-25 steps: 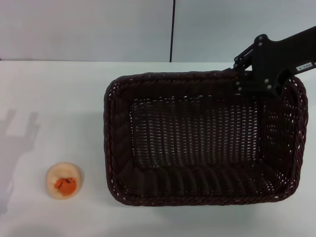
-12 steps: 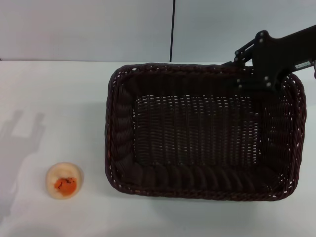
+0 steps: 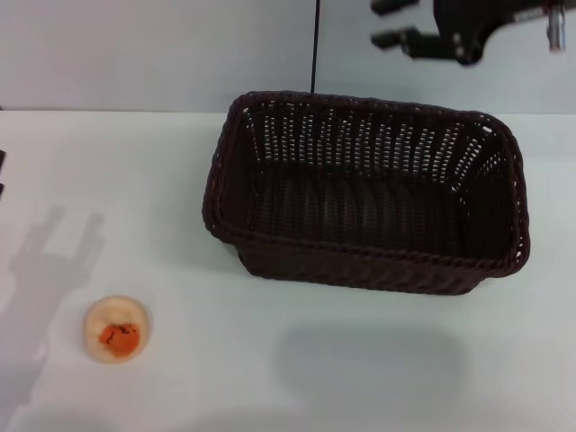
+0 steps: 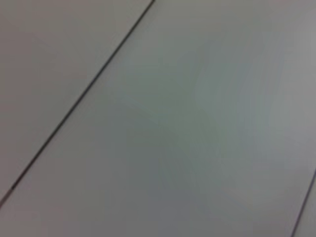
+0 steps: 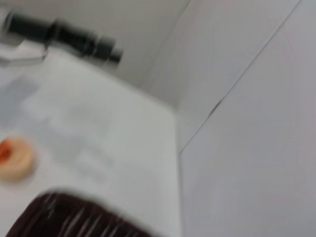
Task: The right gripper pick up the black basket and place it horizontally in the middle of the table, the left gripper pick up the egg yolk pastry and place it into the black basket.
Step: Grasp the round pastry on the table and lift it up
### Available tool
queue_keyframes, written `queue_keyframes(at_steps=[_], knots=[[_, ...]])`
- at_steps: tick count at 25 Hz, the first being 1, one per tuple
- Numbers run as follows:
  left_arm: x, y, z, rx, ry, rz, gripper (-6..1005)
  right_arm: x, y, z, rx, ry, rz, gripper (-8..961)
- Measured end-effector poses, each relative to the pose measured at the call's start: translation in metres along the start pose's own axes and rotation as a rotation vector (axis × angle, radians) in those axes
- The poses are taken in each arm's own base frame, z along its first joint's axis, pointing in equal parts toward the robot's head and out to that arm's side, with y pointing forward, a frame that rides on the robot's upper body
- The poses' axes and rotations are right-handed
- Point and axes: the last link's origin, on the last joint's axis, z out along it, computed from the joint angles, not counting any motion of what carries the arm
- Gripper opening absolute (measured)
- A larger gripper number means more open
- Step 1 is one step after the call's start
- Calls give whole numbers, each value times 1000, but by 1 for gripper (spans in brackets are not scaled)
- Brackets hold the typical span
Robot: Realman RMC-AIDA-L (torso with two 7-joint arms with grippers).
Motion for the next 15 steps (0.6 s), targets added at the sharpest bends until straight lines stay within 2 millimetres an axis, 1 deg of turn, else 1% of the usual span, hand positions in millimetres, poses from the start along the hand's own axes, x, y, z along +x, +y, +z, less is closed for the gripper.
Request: queue_keyframes(at_steps=[1,2,5,6,7,8,9,10,11,12,14,15], knots=[[-3,0,0,-13,-27,6,646,-8,-4,-2,40,-51,-8,270],[-3,0,0,-13,-27,6,646,-8,-4,-2,40,-51,-8,270],[-6,0,-1,-44,-84,22,646,-6,4,-6,115,-146,45,271],[-7,0,-2,-60,-107,29,646,5,16,-12,175,-203,115,271],[-8,0,-3,-76,-132,37,645,5,16,-12,175,-203,115,271],[-8,-1,-5,-91,-152,44,645,19,32,-19,228,-262,210,271],[-9,-1,-7,-112,-181,52,645,19,32,-19,228,-262,210,271],[-8,-1,-9,-130,-206,64,645,27,42,-23,257,-295,266,271],[-8,-1,-11,-145,-225,73,645,43,59,-31,318,-367,376,271],[-8,-2,-14,-165,-251,85,645,43,59,-31,318,-367,376,271],[-8,-3,-18,-203,-305,109,645,61,77,-41,405,-438,479,270],[-8,-3,-18,-203,-305,109,645,69,85,-47,451,-465,519,270]])
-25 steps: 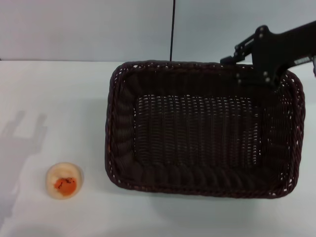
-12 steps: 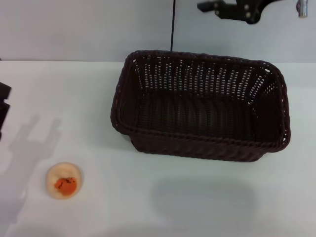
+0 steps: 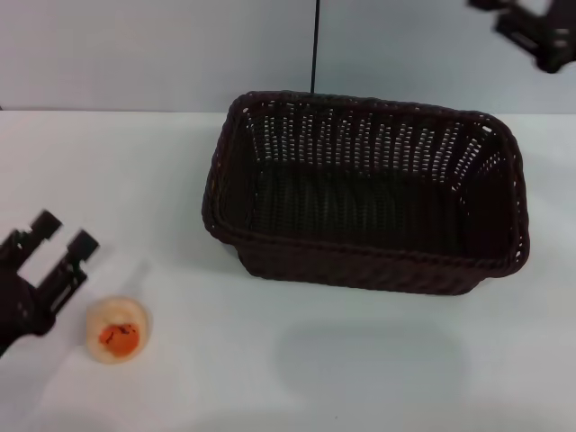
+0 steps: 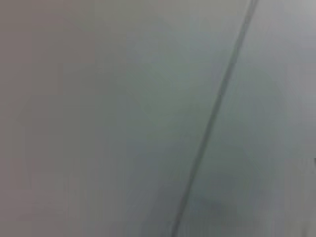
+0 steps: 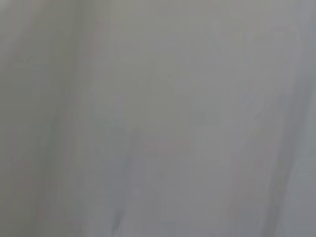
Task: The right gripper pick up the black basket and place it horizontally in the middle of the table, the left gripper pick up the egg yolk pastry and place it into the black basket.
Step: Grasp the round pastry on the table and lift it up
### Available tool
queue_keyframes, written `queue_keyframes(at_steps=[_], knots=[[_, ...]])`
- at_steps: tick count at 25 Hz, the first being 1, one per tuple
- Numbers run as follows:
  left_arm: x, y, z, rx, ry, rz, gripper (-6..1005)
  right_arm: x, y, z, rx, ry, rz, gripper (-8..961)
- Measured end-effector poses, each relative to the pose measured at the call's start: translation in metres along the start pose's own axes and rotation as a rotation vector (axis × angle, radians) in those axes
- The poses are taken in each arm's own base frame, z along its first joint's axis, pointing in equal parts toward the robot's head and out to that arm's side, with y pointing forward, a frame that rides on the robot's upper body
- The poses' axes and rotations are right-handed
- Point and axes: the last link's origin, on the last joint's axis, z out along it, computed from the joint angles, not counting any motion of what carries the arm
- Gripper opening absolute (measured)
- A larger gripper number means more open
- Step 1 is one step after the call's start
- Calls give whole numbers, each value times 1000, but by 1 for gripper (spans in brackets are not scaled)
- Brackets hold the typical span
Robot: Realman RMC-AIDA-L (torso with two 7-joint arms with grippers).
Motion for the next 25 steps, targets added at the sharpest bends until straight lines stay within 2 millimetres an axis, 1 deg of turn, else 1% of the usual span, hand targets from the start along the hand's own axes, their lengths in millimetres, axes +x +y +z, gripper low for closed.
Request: queue_keyframes(at_steps=[1,2,4,5,6,7,8,9,11,12,16,22,25], knots=[[0,0,0,0,0,0,645,14,0,-24,114,-80,75,270],[-2,0,-5,-28,-50,21,645,14,0,-24,114,-80,75,270],[-2,0,-5,-28,-50,21,645,26,4,-45,213,-155,127,270],[-4,0,-12,-34,-87,35,645,32,7,-55,259,-187,146,270],[-4,0,-12,-34,-87,35,645,41,12,-71,335,-235,165,270],[-4,0,-12,-34,-87,35,645,41,12,-71,335,-235,165,270],[-6,0,-18,-37,-122,47,645,44,15,-77,367,-253,173,270],[-13,0,-24,-40,-189,54,645,47,16,-81,393,-269,177,270],[-18,-1,-30,-24,-232,59,645,50,17,-93,476,-324,195,270],[-20,-2,-32,-20,-243,62,645,50,17,-93,476,-324,195,270],[-28,-3,-38,-6,-305,81,645,46,14,-106,550,-403,195,270],[-32,-2,-39,-6,-327,87,646,46,13,-109,580,-430,203,270],[-34,-2,-39,-5,-337,89,646,50,16,-117,648,-505,245,270]])
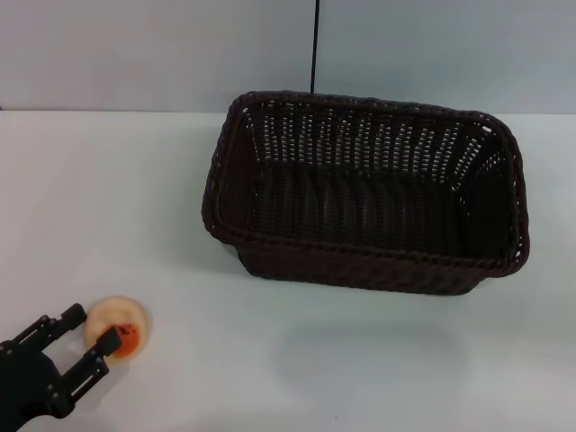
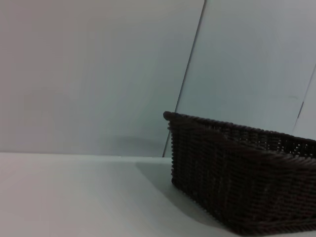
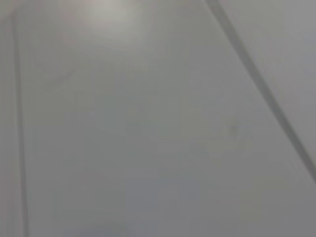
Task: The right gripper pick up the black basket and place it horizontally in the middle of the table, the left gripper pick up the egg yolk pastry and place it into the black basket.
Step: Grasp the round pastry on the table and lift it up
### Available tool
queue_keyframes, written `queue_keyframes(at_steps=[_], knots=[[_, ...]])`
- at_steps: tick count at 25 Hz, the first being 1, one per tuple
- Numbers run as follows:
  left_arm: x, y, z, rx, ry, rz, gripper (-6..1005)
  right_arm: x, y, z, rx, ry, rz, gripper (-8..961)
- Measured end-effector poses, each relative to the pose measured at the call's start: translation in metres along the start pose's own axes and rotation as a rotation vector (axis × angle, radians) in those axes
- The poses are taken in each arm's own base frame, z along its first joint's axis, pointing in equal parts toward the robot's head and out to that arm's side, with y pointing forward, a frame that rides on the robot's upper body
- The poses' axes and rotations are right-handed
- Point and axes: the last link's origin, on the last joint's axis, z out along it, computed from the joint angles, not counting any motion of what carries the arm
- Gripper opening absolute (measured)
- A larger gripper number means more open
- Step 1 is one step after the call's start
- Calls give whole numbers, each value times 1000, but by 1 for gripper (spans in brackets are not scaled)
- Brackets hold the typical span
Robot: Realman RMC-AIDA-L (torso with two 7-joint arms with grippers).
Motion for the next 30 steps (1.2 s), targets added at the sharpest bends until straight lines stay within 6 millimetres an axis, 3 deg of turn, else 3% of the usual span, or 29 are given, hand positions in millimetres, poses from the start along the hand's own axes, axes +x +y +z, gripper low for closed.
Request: queue_keyframes(at_steps=[11,15,23,30], knots=[[-3,-1,6,14,-11,48,549,-5,-9,-21,118,-72,21,270],[-3,-1,11,13,-10,55,326,-6,-10,-23,130,-73,18,270],[-3,2,20,-6,-2,74,182,-14,-18,-33,180,-104,-1,270],[11,9,20,-67,88,69,78,-17,-22,-37,199,-106,-7,270]])
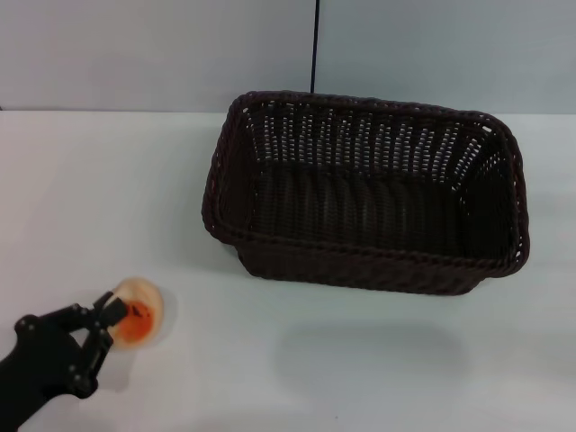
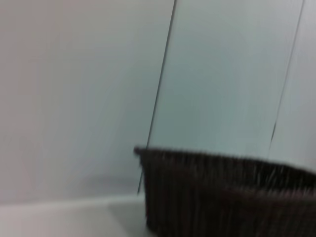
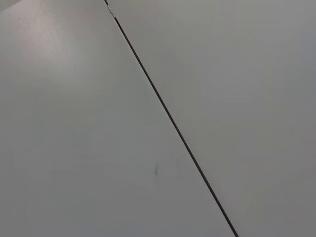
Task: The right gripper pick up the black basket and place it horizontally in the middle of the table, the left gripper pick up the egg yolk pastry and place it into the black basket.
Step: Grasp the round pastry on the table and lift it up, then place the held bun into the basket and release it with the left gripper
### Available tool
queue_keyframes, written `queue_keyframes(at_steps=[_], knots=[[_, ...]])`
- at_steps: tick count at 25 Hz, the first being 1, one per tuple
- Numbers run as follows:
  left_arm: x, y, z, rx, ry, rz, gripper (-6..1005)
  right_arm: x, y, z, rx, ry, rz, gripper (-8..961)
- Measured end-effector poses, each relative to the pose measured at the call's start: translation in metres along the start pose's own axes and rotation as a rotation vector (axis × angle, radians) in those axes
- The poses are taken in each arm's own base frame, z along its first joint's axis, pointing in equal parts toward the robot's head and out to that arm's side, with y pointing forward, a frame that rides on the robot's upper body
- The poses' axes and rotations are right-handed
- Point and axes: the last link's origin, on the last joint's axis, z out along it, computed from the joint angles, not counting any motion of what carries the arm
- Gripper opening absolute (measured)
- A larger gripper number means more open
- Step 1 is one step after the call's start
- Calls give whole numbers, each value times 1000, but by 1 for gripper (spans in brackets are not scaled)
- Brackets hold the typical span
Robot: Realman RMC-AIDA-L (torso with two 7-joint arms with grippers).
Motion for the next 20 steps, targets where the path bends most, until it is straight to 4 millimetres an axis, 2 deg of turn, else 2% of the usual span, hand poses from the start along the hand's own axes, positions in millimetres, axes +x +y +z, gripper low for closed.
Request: queue_keyframes(at_steps=[4,5,6,7,10,11,14,15,16,20], knots=[[16,0,0,3,117,-8,55,-3,-2,-3,14,-7,-8,270],[20,0,2,6,148,-13,51,-4,-3,-4,19,-11,-10,270],[28,-2,13,19,217,-34,48,-5,-4,-7,25,-14,-10,270],[28,-2,13,19,217,-34,48,-5,-4,-7,25,-14,-10,270],[38,-2,44,0,287,-67,49,-6,-5,-9,32,-11,-10,270],[38,-2,44,0,287,-67,49,-4,-6,-10,38,-4,-5,270],[55,3,103,-103,322,-90,48,-2,-5,-11,38,6,2,270],[55,3,103,-103,322,-90,47,-2,-5,-11,38,6,2,270],[60,5,120,-132,320,-90,46,0,-4,-11,39,10,7,270],[69,7,149,-205,283,-94,71,2,-3,-13,43,16,18,270]])
